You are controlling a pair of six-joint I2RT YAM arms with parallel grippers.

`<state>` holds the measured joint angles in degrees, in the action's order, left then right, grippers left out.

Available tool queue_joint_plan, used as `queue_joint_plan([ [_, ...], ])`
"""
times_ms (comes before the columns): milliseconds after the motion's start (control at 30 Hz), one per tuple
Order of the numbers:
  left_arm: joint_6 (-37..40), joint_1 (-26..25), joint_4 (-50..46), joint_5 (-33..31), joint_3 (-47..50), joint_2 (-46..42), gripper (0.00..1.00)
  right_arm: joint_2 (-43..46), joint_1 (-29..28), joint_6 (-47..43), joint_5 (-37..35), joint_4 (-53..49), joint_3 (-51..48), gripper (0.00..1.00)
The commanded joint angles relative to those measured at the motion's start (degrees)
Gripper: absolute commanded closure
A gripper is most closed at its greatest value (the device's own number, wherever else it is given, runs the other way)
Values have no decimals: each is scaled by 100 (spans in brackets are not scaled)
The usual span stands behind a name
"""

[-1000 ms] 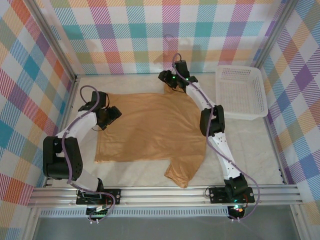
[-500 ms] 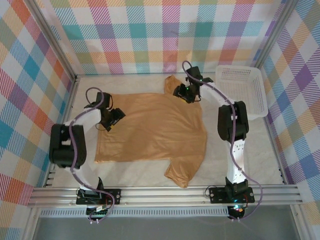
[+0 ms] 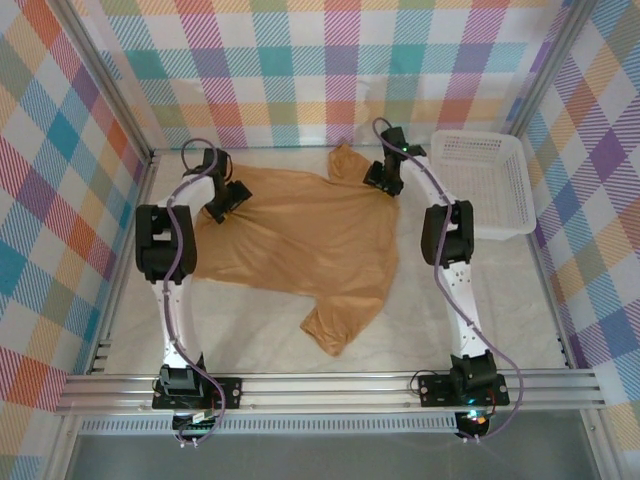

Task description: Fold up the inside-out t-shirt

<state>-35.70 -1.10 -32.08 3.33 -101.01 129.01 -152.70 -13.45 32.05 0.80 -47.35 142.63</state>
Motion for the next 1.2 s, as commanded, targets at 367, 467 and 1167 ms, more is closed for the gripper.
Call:
queue_joint_plan([
  [367, 168, 306, -1062, -185, -337, -322, 21, 323, 220, -87, 668, -421, 419, 47],
  [467, 270, 319, -1197, -398, 219, -1269, 21, 1237, -26, -277, 746, -301, -414, 45],
  [1167, -268, 1947, 133, 478, 3602, -2610, 29, 6806, -3363, 428, 583, 1346, -8618, 43],
])
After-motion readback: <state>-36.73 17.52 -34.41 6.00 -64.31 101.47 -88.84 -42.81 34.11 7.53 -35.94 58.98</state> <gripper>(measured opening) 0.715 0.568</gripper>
